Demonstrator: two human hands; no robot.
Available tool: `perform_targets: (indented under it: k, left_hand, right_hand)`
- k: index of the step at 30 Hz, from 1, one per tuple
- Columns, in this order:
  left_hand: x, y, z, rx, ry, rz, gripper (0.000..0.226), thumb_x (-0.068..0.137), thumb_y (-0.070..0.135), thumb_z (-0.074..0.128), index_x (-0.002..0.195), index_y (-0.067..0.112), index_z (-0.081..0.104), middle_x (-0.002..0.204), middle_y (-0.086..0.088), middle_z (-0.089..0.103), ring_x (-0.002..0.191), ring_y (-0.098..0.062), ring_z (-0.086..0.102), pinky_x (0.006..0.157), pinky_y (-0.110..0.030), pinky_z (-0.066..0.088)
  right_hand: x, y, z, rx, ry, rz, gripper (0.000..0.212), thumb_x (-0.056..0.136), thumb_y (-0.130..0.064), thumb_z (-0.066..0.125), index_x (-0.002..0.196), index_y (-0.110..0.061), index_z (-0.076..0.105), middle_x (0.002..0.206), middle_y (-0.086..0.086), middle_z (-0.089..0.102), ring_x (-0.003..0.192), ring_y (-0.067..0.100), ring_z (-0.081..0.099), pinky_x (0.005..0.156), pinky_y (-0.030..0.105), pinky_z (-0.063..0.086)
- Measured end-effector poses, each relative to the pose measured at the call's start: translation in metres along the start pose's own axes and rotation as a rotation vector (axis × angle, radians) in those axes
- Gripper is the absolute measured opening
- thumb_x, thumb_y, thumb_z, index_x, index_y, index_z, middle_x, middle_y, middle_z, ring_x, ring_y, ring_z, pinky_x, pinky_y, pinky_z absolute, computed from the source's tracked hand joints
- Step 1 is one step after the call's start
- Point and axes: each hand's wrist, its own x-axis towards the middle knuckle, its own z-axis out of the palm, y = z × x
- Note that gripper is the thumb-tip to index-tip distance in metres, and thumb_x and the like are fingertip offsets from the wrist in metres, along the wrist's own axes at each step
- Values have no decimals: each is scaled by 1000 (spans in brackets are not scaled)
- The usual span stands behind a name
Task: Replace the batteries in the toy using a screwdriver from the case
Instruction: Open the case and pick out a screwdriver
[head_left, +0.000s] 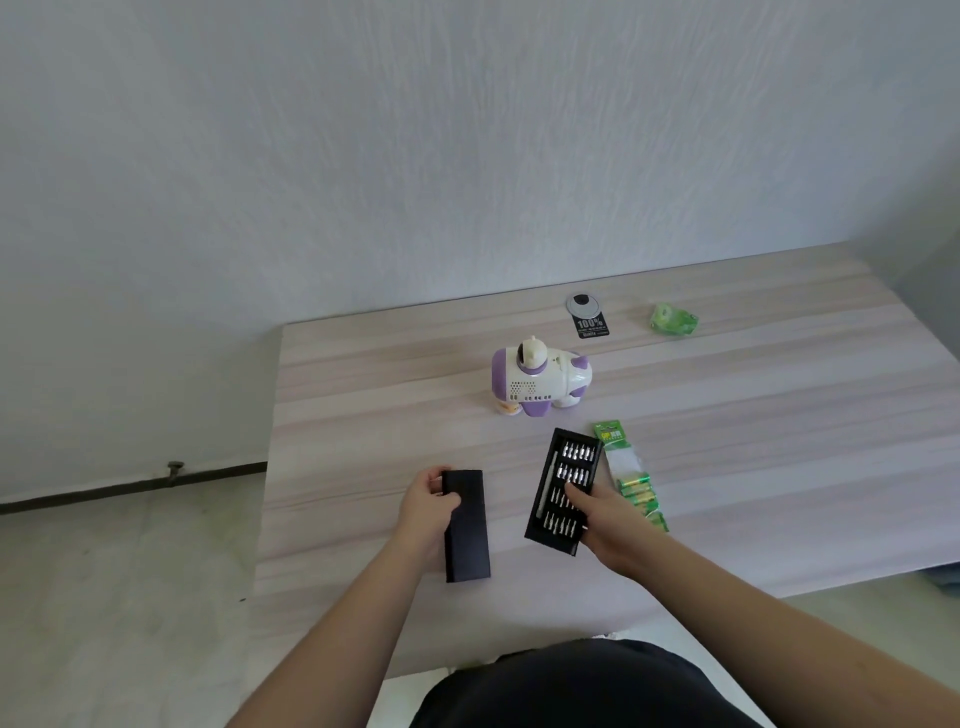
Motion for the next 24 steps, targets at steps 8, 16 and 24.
perform_targets:
  k: [8, 16, 24]
  left_hand:
    - [7, -13, -9, 298, 67, 89, 61, 84, -2, 67, 138, 11, 43, 128, -7, 55, 115, -24, 57, 98, -32, 46]
    - [10, -12, -12, 579, 140, 216, 59, 84, 13, 71, 137, 15, 46, 134, -11, 40, 123, -26, 45, 107, -29, 33]
    - [-4, -40, -21, 1032, 71, 506, 52, 93, 35, 57, 140, 15, 48, 149, -9, 41, 136, -29, 39, 112, -42, 34]
  right_hand:
    - [23, 27, -13, -409, 80, 64, 27, 97, -5, 51, 123, -3, 54, 108, 11, 65, 96, 24, 61, 86, 36, 50]
    - [32, 31, -10, -528, 104, 71, 29, 94, -7, 57, 123, -1, 54, 108, 12, 64, 93, 23, 62, 67, 25, 49]
    - [42, 33, 1, -657, 147, 28, 41, 91, -13, 63, 127, -3, 46, 110, 9, 60, 94, 20, 59, 63, 21, 44]
